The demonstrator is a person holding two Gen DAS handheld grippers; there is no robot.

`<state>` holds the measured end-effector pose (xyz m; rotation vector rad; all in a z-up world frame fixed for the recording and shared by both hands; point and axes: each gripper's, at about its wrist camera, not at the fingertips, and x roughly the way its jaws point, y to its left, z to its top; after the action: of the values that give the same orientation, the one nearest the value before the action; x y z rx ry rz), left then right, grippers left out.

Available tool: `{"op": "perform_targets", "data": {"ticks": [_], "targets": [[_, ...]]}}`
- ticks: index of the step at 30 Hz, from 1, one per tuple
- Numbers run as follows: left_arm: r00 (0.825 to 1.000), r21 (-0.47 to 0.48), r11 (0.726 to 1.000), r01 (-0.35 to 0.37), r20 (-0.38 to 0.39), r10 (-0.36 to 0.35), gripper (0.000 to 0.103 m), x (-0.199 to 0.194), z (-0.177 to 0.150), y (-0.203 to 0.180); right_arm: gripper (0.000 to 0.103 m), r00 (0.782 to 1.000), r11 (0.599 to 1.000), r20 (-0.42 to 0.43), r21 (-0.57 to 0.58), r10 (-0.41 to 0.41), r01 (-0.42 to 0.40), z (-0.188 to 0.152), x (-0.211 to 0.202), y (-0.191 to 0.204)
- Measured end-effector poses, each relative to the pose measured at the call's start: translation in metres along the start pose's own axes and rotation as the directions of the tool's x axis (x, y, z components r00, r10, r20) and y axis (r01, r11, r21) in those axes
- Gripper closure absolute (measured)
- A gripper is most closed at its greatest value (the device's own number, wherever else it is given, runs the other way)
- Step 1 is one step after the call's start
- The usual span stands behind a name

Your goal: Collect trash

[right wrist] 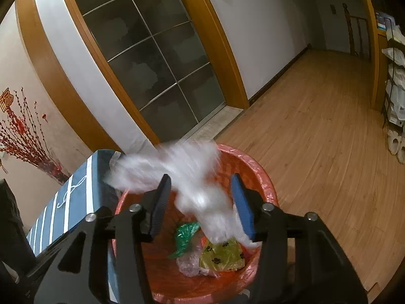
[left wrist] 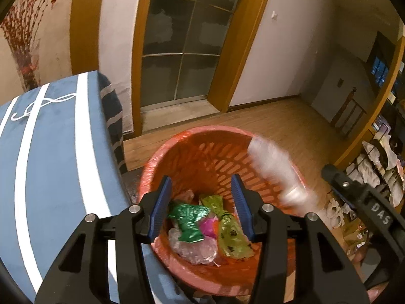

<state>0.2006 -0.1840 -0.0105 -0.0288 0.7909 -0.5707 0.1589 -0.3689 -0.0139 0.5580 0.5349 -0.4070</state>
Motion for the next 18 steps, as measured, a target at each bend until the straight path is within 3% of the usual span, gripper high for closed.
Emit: {"op": "perform_targets", "data": {"ticks": [4,7,13,18], "targets": [[1.0,-0.017,1.0,-0.021,0.006,0.021,0.053,-0.009,-0.001,0.011,0.04,1.0,1.0,0.015,0.004,-0.001,0.001,0.0,-0.005,-0.002],[0.999,-0.03,0.999,-0.044,0.026,0.045,0.043,-0.022,-0.003,0.02,0.035,1.0,1.0,0.026,0.001,0.001,-0.001,-0.002,-0.012,0.0],[0.995,-0.069,0.995,-0.077,0.062,0.082,0.037,-0.061,-0.012,0.042,0.025,0.998,0.998,0.055,-0.063,0.008,-0.005,-0.01,-0.039,0.014],[0.987,-0.093,0.99,-0.106,0.108,0.115,0.03,-0.098,-0.025,0.053,0.009,0.996,0.99,0.08,-0.143,0.03,-0.018,-0.021,-0.07,0.034]]}}
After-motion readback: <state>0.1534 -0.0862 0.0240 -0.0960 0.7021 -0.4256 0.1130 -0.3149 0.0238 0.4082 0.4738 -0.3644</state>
